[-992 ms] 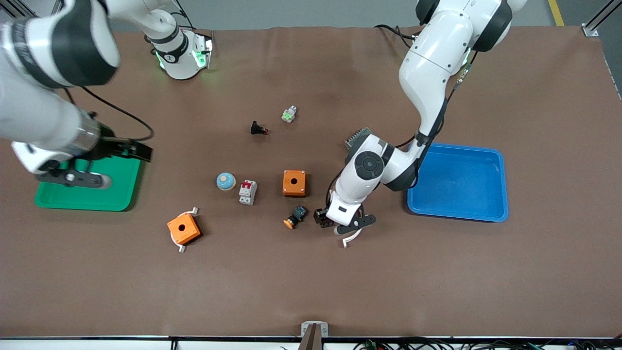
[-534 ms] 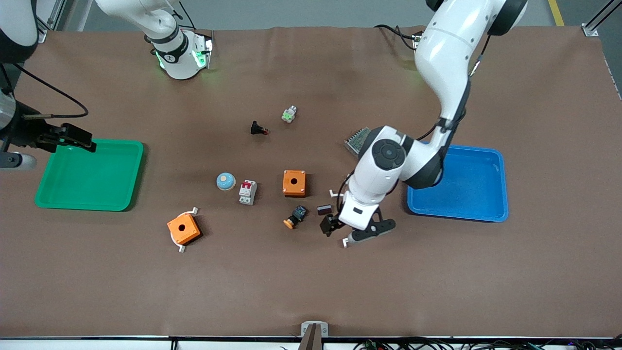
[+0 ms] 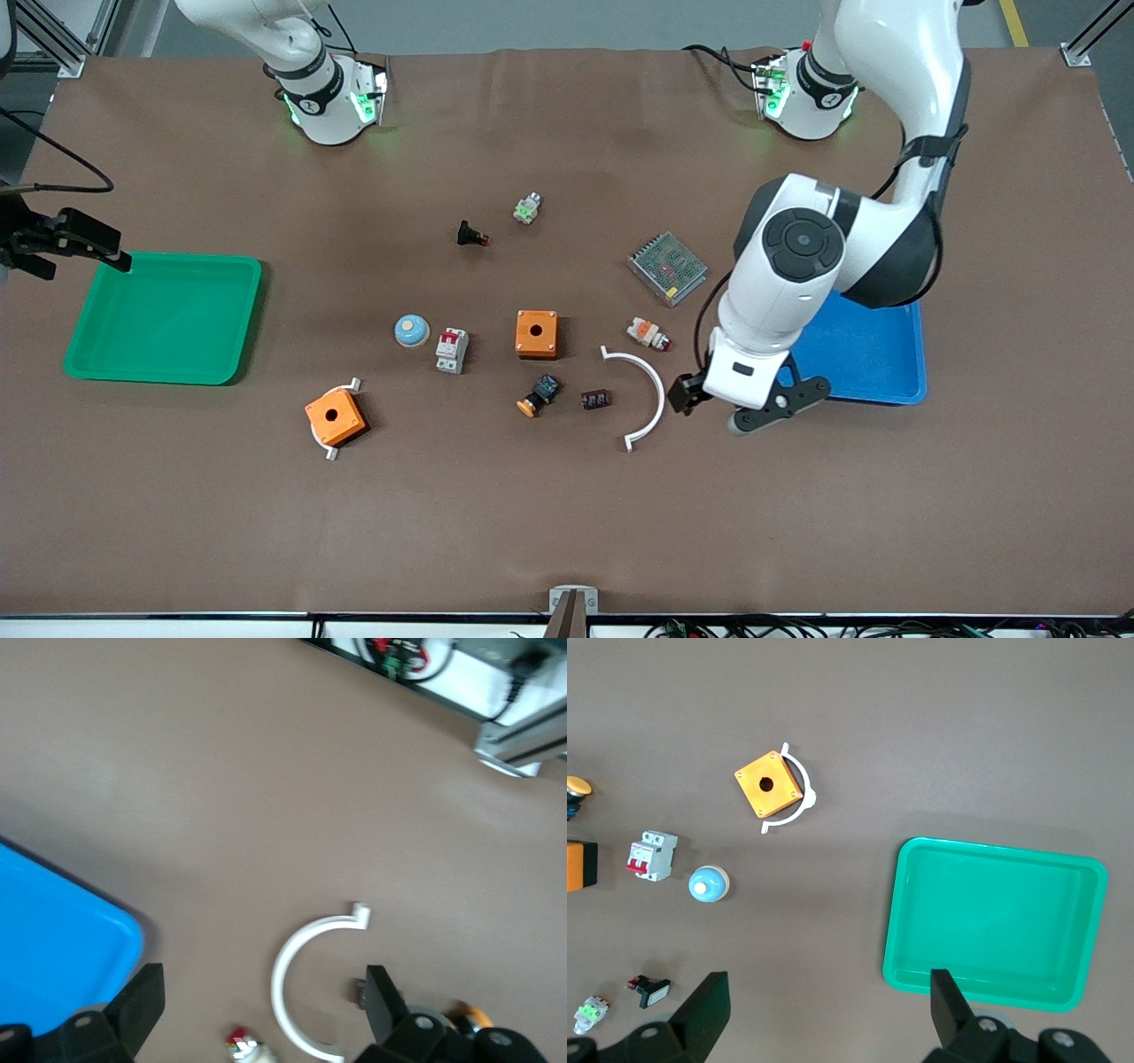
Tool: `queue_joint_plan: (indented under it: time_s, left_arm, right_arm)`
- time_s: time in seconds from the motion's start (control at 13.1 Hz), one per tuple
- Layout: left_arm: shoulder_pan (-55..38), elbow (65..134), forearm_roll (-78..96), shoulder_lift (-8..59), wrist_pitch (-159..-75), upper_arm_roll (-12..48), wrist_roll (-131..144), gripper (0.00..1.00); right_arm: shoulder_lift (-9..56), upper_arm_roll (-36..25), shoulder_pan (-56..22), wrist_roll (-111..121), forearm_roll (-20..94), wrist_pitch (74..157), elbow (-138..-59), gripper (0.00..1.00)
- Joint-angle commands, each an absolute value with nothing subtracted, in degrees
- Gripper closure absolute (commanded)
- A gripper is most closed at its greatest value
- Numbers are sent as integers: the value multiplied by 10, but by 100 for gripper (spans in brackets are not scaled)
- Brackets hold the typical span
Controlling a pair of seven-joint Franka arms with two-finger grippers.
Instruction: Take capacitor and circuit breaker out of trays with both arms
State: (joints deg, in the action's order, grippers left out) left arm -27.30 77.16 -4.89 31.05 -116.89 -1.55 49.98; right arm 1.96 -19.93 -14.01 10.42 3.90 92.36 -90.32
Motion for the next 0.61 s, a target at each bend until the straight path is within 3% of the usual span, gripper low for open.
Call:
queue_joint_plan:
  time_s: [0.0,0.23,0.53]
  left_arm:
    - [-258,799,-92,269,-1123,-14,453,0]
    - [-217,856,-89,205,-1117,-11,389,0]
    - [-149,920,-49,115,-1116,-11,301,0]
  right_arm:
    - [-27,-162,-97,108,26,952,-963,0]
    - [-30,-75,-11,106,25,945,-962,0]
    - [-30,-69,-1,105,25,931,-962,0]
